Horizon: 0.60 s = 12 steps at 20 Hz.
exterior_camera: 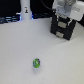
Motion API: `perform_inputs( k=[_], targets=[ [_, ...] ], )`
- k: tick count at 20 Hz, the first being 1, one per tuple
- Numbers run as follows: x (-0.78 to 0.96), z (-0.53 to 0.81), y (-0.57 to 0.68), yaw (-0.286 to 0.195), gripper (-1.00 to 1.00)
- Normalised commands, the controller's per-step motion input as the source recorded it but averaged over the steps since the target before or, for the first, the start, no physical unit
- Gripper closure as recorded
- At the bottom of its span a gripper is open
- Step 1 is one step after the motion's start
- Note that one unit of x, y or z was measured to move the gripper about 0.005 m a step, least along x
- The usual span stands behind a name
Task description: Open the kcup holder, insert the kcup into the holder, and close the kcup holder
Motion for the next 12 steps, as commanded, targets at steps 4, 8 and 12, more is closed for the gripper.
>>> perform_inputs(
  k=[4,8,12],
  targets=[
    [0.54,0.21,-0.31,-0.004,1.00],
    [0.94,0.26,-0.20,-0.077,1.00],
    [0.94,0.13,-0.18,-0.086,1.00]
  ],
)
